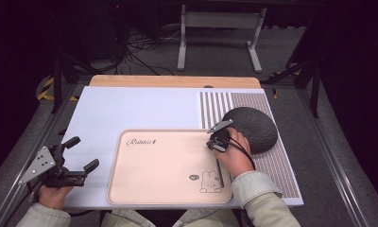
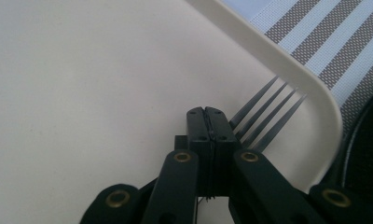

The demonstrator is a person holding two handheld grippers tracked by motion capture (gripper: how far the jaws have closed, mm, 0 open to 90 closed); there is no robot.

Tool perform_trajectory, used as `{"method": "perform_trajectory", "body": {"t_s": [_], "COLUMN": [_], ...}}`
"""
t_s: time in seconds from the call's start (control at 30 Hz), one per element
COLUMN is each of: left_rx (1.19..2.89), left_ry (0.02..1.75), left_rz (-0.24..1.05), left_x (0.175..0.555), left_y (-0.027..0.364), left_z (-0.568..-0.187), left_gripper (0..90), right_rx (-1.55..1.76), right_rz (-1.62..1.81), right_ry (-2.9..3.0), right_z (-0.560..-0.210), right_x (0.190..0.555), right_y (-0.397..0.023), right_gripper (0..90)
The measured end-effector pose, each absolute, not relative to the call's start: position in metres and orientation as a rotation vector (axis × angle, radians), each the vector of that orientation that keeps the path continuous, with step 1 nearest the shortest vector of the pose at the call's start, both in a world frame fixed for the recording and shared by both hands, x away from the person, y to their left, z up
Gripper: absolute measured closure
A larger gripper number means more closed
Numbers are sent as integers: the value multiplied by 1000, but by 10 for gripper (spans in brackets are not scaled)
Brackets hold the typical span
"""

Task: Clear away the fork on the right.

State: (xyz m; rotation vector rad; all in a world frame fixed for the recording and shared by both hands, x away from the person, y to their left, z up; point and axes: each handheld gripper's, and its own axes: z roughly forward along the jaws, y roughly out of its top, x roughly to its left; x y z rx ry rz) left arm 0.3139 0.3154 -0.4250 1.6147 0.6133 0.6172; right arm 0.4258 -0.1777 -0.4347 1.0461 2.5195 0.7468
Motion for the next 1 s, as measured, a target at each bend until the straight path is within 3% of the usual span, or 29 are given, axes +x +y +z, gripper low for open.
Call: {"method": "perform_trajectory", "body": {"t_s": [0.1,0.27,0.37,0.43,0.53,0.77,1.0], "left_rx": [1616,1614,1615,1614,1614,1619,1612], "left_ry": [613,616,615,617,617,617,619], "left_rz": [617,616,616,617,618,619,619], "left_x": [314,314,314,314,314,314,314], "left_y": [315,315,315,315,315,315,315], "left_z": [-425,-425,-425,-425,-425,-425,-425], "left_gripper": [3,3,3,3,3,3,3], "right_rx": [1041,1017,988,933,886,837,787], "right_rz": [738,806,894,975,1055,1142,1289], "right_ry": [2519,2479,2424,2372,2315,2218,2100], "right_z": [-434,-425,-411,-400,-387,-366,-361], "right_x": [425,422,416,412,405,387,375], "right_y": [-179,-182,-187,-192,-201,-226,-248], "right_gripper": [896,774,615,431,327,168,110]}}
